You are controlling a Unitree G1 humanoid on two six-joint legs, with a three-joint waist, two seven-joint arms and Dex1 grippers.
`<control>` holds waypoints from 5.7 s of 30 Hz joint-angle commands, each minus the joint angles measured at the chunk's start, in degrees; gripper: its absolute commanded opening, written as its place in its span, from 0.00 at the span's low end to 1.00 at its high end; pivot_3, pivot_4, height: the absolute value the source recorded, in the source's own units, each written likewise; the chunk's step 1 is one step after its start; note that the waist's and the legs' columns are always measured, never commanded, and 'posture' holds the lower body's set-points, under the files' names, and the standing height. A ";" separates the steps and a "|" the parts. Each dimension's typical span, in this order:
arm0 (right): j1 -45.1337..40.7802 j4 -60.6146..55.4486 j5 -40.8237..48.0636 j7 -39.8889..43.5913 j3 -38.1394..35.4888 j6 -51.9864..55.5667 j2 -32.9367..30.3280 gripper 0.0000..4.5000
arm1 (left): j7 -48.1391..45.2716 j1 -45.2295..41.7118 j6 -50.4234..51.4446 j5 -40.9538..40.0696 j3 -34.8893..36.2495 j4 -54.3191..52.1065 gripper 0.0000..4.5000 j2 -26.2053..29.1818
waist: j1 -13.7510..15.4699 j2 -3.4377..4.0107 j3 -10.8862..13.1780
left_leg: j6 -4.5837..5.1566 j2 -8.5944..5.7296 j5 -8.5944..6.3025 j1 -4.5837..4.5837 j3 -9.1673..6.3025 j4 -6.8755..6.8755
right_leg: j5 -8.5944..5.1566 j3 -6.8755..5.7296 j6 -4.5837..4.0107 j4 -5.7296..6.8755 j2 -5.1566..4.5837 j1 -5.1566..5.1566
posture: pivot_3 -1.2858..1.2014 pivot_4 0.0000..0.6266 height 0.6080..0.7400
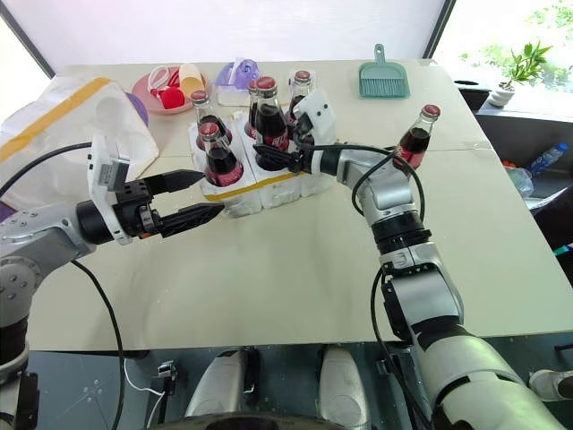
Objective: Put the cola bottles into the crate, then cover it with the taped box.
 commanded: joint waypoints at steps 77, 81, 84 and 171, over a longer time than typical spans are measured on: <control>1.02 -24.64 16.55 -8.02 -23.10 13.69 -15.85 0.64 | -2.08 -5.55 -1.20 -1.95 -5.09 -1.71 1.00 -2.91 | 0.73 0.33 0.15 | 0.01 -0.02 0.00 -0.29 0.00 -0.01 | 0.01 0.03 0.02 -0.07 0.01 -0.27 | 0.52 0.24 0.97; -1.95 -24.07 14.07 -7.64 -17.06 13.82 -11.49 0.64 | -2.02 -6.15 -1.65 -1.40 -5.55 -1.28 1.00 -3.35 | 0.86 0.10 0.02 | 0.02 -0.02 0.00 -0.28 -0.01 0.03 | 0.01 0.02 0.01 -0.08 0.01 -0.21 | 0.52 0.24 0.97; -2.31 -23.63 12.18 -7.99 -13.88 12.47 -8.11 0.64 | -2.02 -6.41 -1.83 -1.14 -5.73 -1.09 1.00 -3.49 | 1.04 0.10 0.02 | 0.01 -0.04 0.01 -0.29 -0.01 0.11 | 0.03 0.03 0.01 -0.05 -0.01 -0.18 | 0.52 0.24 0.97; -0.99 -41.85 30.99 24.93 -22.47 36.59 -42.50 0.99 | -37.14 -25.18 -25.70 54.02 -15.14 83.95 1.00 31.37 | 0.86 -0.04 0.04 | -0.01 0.00 0.01 -0.35 0.25 -0.30 | 0.00 0.00 -0.01 -0.02 -0.02 -0.56 | 0.52 0.24 0.97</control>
